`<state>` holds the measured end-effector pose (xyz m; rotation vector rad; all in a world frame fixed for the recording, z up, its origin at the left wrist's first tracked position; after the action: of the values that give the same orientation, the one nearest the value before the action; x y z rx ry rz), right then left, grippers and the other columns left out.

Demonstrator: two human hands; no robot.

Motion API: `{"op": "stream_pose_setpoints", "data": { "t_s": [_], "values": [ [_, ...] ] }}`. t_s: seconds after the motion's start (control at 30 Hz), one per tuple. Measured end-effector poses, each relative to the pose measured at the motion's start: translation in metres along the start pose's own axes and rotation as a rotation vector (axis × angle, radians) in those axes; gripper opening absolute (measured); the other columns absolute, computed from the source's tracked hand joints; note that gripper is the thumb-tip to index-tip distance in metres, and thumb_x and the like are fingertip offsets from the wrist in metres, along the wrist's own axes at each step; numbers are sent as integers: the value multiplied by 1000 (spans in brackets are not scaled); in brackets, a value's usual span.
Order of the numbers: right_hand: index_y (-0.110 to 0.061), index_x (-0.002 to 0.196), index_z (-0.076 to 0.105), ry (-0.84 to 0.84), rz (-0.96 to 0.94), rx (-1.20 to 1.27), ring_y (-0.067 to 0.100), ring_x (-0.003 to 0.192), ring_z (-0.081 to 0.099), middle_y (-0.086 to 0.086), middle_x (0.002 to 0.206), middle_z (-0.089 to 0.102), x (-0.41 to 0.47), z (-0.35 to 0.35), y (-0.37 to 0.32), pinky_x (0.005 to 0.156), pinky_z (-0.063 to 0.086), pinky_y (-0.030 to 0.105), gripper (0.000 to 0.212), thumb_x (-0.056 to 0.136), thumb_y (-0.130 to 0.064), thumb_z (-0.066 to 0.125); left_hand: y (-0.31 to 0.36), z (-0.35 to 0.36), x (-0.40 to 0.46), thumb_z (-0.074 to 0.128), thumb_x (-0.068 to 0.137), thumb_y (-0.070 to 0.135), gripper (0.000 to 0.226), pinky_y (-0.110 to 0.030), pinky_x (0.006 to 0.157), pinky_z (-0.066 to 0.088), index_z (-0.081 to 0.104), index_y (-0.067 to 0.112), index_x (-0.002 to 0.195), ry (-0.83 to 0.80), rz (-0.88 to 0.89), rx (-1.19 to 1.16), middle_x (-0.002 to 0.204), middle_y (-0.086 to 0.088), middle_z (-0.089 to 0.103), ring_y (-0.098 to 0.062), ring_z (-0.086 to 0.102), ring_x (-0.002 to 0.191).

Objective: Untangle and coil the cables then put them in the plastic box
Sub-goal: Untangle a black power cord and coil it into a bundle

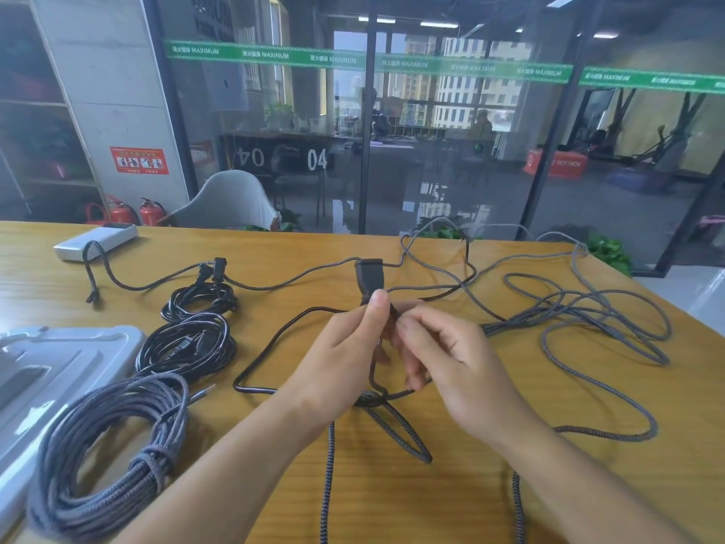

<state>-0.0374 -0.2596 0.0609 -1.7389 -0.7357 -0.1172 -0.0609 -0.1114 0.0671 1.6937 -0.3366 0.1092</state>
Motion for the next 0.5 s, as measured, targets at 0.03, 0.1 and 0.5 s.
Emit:
{"op": "stream_pose_setpoints", "data": {
  "t_s": [0.03, 0.1, 0.5],
  "values": [
    [-23, 99, 74, -13, -3, 3, 18, 62, 56, 2, 68, 57, 0, 3, 0, 60, 55, 47, 26, 109, -33, 52, 0, 0, 0, 25, 113, 43, 56, -43, 87, 51, 76, 19, 116, -18, 9, -22, 74, -11, 68, -18, 65, 79],
    [-31, 93, 72, -35, -27, 1, 15, 63, 59, 1, 68, 60, -1, 8, 0, 62, 53, 35, 25, 107, -36, 53, -2, -1, 1, 30, 113, 42, 56, -37, 80, 52, 76, 12, 111, -25, 11, -75, 72, -22, 63, -23, 64, 72],
    [-21, 85, 68, -315, -73, -290, 19, 67, 56, -7, 69, 57, -5, 5, 3, 63, 45, 36, 43, 110, -44, 42, 12, -10, 2, 38, 108, 42, 45, -33, 86, 56, 61, 15, 80, 66, -38, -647, 87, -8, 70, -26, 72, 97]
  ]
}}
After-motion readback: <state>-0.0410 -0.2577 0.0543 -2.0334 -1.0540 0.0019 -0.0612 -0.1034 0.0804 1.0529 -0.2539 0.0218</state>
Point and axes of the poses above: each hand's wrist, its own x-axis towards the middle knuckle, its own z-axis out of the palm, y = z × x, the point moved 2 cm from there along x, towards the middle knuckle
